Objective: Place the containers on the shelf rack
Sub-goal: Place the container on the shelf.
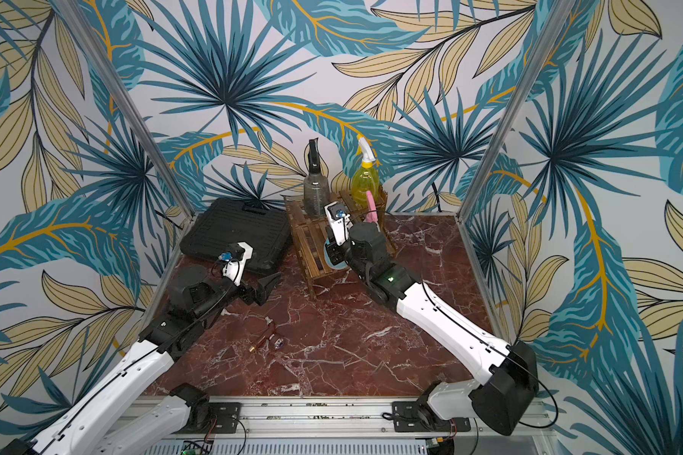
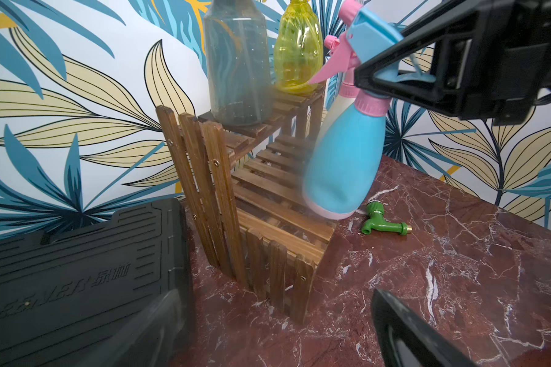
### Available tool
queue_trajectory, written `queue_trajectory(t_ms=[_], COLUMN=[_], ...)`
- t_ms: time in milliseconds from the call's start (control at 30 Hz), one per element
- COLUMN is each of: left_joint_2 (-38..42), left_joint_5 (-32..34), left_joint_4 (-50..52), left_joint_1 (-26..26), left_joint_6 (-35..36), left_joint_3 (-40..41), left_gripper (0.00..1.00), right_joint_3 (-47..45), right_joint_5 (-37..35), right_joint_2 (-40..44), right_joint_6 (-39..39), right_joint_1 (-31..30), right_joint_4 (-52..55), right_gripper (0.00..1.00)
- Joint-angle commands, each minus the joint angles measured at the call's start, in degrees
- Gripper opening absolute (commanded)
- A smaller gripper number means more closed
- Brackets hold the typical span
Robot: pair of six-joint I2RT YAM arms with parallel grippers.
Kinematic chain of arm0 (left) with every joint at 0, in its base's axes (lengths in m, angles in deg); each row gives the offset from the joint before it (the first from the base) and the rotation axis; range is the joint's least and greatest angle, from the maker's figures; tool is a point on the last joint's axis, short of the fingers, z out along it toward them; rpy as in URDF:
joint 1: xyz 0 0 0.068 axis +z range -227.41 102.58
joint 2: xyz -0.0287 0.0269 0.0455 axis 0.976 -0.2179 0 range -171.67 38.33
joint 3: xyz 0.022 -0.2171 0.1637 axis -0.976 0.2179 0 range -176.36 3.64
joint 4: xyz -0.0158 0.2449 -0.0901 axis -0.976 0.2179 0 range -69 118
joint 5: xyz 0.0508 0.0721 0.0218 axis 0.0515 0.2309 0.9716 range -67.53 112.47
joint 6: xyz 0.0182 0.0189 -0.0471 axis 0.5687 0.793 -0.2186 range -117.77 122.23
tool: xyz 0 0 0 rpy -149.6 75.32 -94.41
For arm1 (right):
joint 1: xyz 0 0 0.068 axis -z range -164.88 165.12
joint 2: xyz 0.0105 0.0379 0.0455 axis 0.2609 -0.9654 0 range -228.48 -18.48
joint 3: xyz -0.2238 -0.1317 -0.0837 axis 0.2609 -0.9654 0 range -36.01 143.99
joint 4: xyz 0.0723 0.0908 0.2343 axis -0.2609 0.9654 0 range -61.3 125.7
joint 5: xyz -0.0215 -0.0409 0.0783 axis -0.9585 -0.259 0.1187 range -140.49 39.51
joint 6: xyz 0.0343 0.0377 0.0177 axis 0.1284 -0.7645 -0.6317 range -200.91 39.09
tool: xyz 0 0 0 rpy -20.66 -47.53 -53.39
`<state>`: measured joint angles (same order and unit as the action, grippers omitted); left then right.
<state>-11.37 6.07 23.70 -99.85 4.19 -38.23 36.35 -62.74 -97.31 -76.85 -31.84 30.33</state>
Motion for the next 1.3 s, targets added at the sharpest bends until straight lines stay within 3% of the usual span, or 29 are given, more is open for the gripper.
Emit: queue_trajectory(t_ms=[0, 633, 667, 767, 933, 1267], left_joint_2=[0.8, 0.0, 0.0, -0.2, -0.4, -0.5], left_joint_5=[-2.0, -3.4, -3.4, -3.5, -3.9, -4.1], left_joint_4=[-2.1, -2.5, -2.6, -2.7, -2.9, -2.9], left_joint_1=[0.3, 0.2, 0.3, 0.2, 0.3, 0.2], left_joint_6=[0.7, 0.3, 0.2, 0.1, -0.3, -0.4], left_joint_3=[0.6, 0.7, 0.8, 0.8, 0.9, 0.9], left_gripper=[1.0, 1.0, 1.0, 1.0, 1.0, 1.0], right_joint_3=[1.9, 5.2, 5.2, 5.1, 5.4, 4.8], right_joint_5=[3.6, 4.0, 3.9, 4.2, 4.6, 5.1], right_joint_2=[-1.5, -8.5, -8.7, -8.7, -8.5, -6.2], right_joint_6=[-1.7, -3.3, -3.6, -3.8, -3.8, -3.3], right_joint_1=[0.8, 3.8, 4.0, 4.2, 4.2, 4.2], right_joint_4=[-1.7, -2.1, -1.9, -1.8, -2.0, -1.6], right_gripper=[0.0, 0.0, 0.08, 0.15, 0.37, 0.69])
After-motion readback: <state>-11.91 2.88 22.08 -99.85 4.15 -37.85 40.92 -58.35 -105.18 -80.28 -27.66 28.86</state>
